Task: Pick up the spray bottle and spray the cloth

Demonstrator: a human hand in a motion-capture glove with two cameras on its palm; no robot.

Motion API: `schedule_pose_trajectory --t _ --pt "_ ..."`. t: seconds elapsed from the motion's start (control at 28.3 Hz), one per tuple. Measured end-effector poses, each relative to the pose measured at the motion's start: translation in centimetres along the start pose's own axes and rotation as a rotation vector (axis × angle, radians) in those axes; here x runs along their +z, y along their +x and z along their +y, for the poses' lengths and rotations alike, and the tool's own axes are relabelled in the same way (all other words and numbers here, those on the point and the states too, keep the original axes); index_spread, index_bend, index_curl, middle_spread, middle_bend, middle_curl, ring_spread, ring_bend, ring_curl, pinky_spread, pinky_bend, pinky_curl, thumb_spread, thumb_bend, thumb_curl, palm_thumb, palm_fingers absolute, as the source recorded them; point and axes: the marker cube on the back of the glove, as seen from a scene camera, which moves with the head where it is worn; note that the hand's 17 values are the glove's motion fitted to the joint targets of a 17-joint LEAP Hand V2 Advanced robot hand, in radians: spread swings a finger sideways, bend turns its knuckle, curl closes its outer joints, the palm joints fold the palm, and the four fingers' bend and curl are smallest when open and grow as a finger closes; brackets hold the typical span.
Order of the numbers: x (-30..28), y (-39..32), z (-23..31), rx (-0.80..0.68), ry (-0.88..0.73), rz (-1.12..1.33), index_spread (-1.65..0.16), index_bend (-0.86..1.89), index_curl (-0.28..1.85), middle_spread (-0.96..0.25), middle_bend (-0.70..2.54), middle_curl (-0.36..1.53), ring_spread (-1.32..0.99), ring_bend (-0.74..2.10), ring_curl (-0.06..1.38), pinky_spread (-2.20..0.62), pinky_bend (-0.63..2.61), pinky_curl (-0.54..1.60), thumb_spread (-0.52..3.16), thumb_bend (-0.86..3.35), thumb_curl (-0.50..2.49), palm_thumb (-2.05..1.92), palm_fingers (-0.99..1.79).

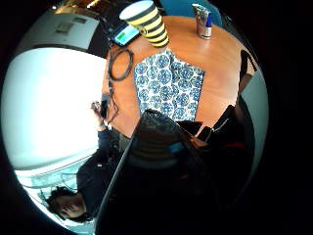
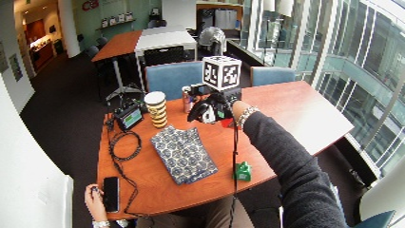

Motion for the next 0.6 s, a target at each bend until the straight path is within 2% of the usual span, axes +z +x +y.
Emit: schedule_pose_trajectory --t 0.6 --pt "5.6 -4.6 -0.1 -0.014 -0.204 0.425 -0.32 0.19 0.61 -0.23 0.62 0.52 -0.22 0.66 0.46 -0.29 0.38 0.37 0.3 -0.03 0.81 0.96 1.36"
